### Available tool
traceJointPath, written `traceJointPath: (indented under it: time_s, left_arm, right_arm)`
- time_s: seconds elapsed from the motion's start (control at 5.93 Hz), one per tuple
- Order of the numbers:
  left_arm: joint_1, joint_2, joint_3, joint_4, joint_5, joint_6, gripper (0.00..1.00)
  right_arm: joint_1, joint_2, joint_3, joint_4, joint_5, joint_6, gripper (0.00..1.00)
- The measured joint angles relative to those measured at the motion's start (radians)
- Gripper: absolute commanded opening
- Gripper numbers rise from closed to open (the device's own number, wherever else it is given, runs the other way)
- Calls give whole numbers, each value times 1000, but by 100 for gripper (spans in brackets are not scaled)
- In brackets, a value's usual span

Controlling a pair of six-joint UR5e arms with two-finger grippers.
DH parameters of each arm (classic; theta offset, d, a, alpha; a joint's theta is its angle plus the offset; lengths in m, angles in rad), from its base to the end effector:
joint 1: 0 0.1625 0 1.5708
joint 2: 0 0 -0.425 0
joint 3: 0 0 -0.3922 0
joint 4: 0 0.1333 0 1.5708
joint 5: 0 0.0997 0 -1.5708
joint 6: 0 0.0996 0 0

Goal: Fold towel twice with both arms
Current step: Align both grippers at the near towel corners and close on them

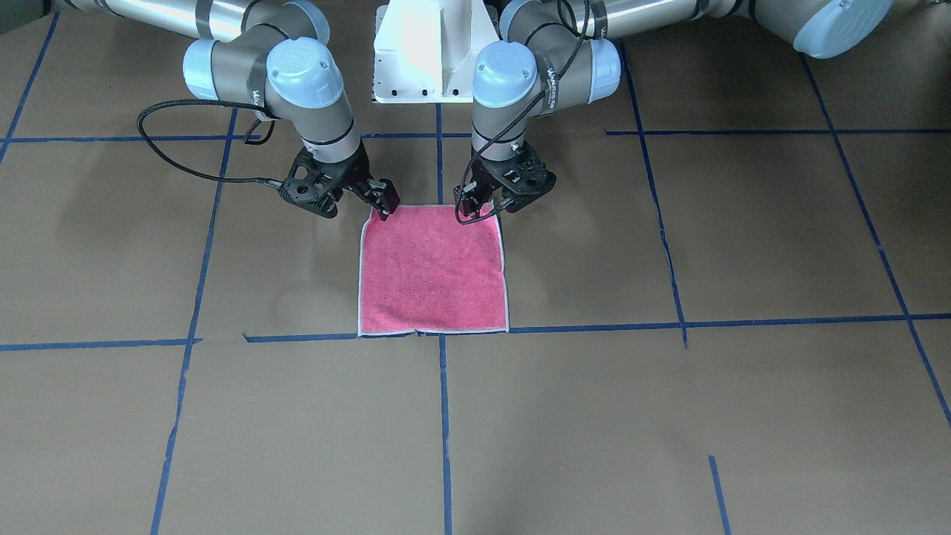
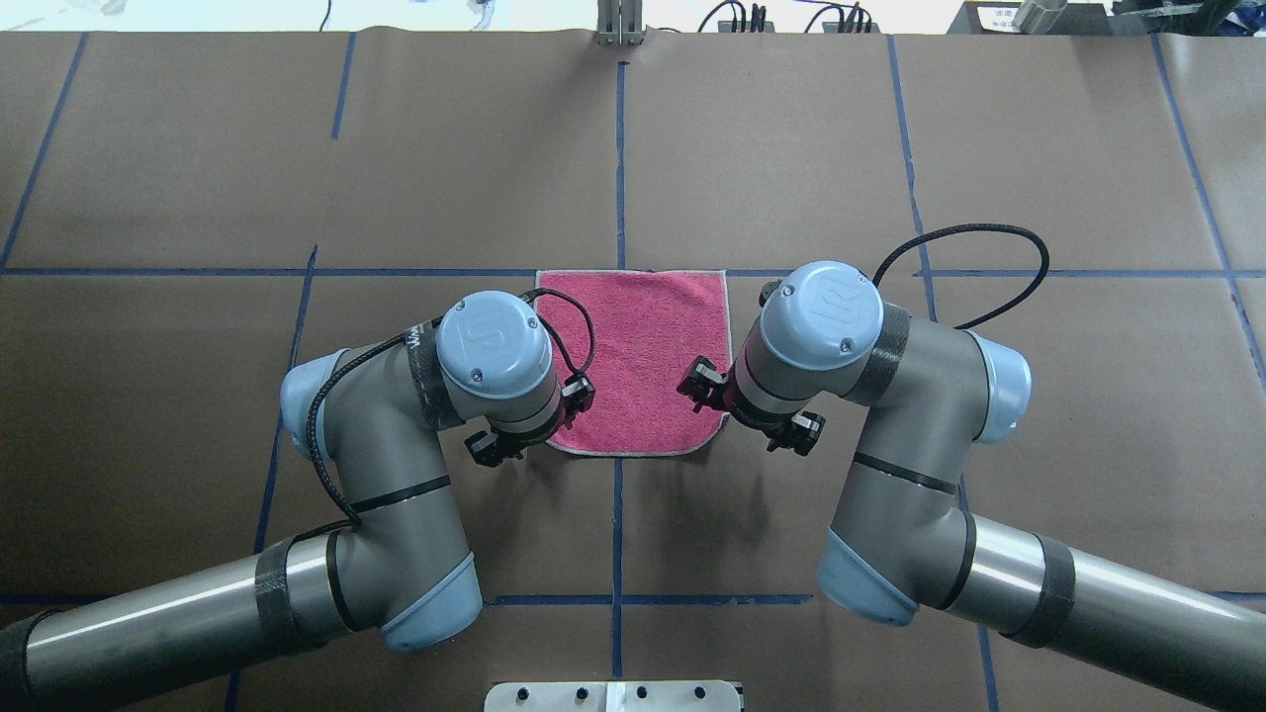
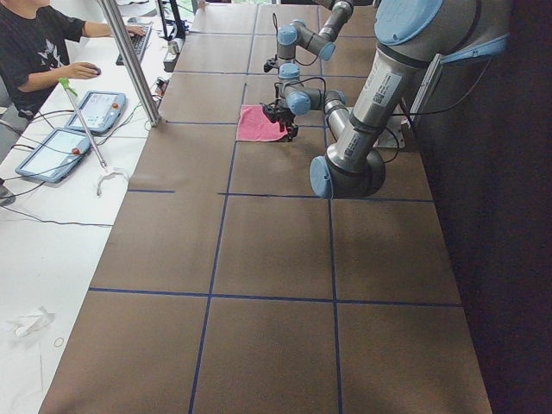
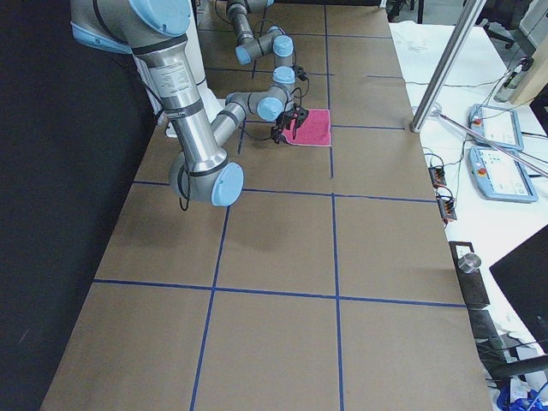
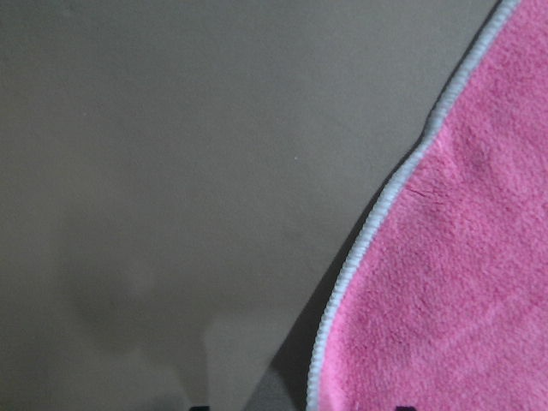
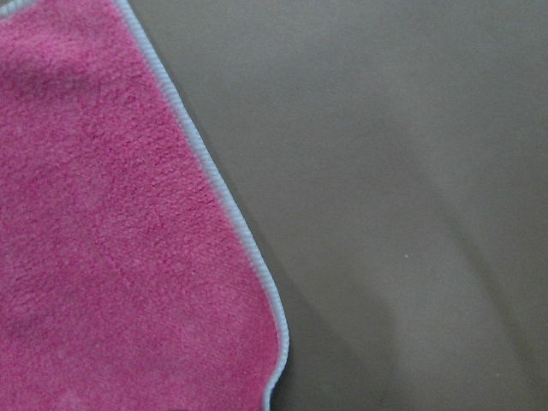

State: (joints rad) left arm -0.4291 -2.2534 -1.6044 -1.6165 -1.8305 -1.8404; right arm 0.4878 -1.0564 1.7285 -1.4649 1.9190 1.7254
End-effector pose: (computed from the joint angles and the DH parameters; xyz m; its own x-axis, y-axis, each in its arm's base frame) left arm 0.5940 -0.3902 0.2356 0.5700 -0.5439 -0.6159 0.4074 0.8380 -0.3629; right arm -0.5301 -0.3937 0.2850 0.5865 0.4750 0.6561 -0.3232 0.8799 -0.3482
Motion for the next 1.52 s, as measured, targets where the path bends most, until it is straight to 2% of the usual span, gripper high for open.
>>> traceJointPath:
  time_s: [0.17, 0.51, 0.84, 1.52]
  left_arm:
    - [0, 0, 1, 0, 0, 0, 45]
    - [0, 0, 1, -12, 0, 0, 22]
    - [0, 0, 1, -22, 0, 0, 10]
    - [0, 0, 1, -22, 0, 1, 7]
  right_arm:
    - [0, 0, 0, 0, 0, 0, 100]
    - [0, 0, 0, 0, 0, 0, 100]
    - [0, 1, 1, -1, -1, 0, 100]
    - [-4, -2, -2, -1, -1, 1, 100]
